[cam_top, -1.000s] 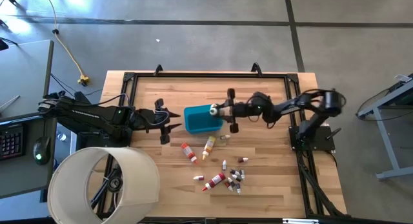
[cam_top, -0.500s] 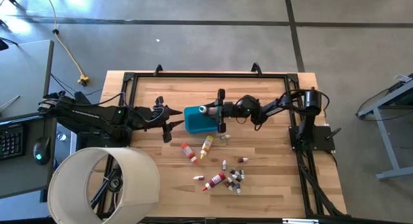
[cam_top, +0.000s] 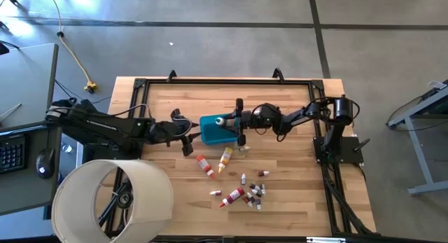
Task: Pick & Place food coloring
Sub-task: Put the big green food coloring bottle into the bin
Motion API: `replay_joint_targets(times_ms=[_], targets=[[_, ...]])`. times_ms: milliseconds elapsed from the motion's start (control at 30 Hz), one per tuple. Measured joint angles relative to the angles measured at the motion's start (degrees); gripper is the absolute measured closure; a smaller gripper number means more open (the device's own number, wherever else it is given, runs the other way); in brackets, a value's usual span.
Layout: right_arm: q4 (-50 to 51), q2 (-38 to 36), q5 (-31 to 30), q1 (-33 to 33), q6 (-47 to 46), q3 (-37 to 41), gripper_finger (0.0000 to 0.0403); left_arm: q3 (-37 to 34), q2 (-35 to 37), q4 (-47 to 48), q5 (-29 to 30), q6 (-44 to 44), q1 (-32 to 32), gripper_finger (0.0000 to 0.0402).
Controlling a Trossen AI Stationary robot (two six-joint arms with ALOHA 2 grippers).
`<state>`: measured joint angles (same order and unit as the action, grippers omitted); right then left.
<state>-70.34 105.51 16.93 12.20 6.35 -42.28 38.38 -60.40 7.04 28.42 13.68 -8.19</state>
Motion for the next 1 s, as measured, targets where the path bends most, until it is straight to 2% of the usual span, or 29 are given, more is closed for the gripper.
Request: replay_joint_targets(times_ms=[67,200,333,433,600,800,1000], targets=[[1.98,0.0,-0.01,0.01,-0.17,0.0,0.0253,0.02,-1.83,-1.8,-0.43,-0.62,-0.02,0.024],[6.2,0.0,-0.03,0.01,-0.57,0.0,0.0253,0.0,-4.9,-8.3,0.46,-8.26,-0.02,0.024],[7.75,0.02,-0.03,0.01,-1.45,0.0,0.0253,0.1,-5.51,-15.53,-0.21,-17.34,-0.01,0.024],[7.59,0.02,-0.03,0.01,-1.84,0.0,0.0253,0.13,-5.51,-16.65,-0.82,-20.0,0.0,0.0235],[7.1,0.02,0.03,-0.01,-1.86,0.0,0.0253,0.36,-5.56,-15.99,-8.03,-20.98,2.37,0.0188],[7.06,0.02,0.68,-1.53,-1.41,0.0,0.0253,0.37,-7.49,-18.19,-7.17,-22.17,6.72,0.012],[7.31,0.07,1.38,-2.54,0.31,0.15,0.0253,0.34,-9.97,-23.27,-16.75,-22.46,9.83,0.0102]])
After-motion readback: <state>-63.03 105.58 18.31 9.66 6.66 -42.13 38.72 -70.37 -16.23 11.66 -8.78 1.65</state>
